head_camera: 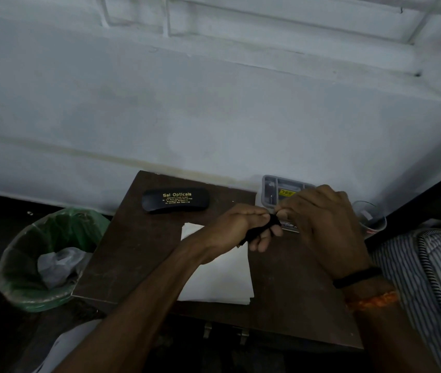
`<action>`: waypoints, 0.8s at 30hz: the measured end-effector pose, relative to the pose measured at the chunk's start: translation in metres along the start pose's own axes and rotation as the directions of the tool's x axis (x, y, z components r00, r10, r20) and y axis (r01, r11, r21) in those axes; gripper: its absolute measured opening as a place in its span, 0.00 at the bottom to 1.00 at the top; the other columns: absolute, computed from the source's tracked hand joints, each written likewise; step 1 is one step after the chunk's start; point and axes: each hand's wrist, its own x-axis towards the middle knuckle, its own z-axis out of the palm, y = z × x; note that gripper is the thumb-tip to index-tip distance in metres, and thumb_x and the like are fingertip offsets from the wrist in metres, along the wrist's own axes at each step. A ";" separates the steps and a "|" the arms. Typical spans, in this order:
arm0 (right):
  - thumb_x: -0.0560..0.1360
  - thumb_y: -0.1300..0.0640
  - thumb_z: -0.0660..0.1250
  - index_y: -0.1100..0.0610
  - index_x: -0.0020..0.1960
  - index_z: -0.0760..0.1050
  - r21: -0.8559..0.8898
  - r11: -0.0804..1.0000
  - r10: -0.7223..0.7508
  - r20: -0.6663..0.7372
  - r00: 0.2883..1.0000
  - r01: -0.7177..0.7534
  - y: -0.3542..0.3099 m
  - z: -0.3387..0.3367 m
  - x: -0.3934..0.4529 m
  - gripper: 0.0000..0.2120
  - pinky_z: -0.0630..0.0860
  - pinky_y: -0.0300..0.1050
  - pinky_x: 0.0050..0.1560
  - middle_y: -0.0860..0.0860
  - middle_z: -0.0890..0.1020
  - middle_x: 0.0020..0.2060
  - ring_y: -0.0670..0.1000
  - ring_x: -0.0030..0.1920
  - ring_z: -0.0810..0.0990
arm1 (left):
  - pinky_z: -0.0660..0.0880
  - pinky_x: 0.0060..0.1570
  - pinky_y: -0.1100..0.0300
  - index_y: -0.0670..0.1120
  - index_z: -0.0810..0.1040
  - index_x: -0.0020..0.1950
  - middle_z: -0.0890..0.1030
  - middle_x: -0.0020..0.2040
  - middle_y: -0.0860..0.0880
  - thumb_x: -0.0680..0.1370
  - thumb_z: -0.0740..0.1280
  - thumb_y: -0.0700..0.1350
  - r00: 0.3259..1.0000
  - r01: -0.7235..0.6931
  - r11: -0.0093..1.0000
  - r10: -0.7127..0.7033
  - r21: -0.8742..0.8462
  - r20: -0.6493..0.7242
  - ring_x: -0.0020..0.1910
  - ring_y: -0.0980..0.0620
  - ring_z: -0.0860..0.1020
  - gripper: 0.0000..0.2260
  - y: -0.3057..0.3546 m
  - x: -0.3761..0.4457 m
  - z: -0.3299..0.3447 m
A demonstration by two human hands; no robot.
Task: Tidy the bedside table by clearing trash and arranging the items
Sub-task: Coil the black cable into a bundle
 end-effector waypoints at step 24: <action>0.78 0.52 0.67 0.50 0.63 0.76 0.720 0.599 0.139 0.337 0.931 -0.350 -0.023 0.014 -0.007 0.14 0.77 0.44 0.57 0.48 0.85 0.50 0.44 0.54 0.82 | 0.69 0.34 0.60 0.42 0.80 0.47 0.75 0.31 0.47 0.84 0.56 0.47 0.997 0.001 0.989 -0.012 -0.150 -0.072 0.31 0.50 0.71 0.16 -0.003 -0.008 -0.010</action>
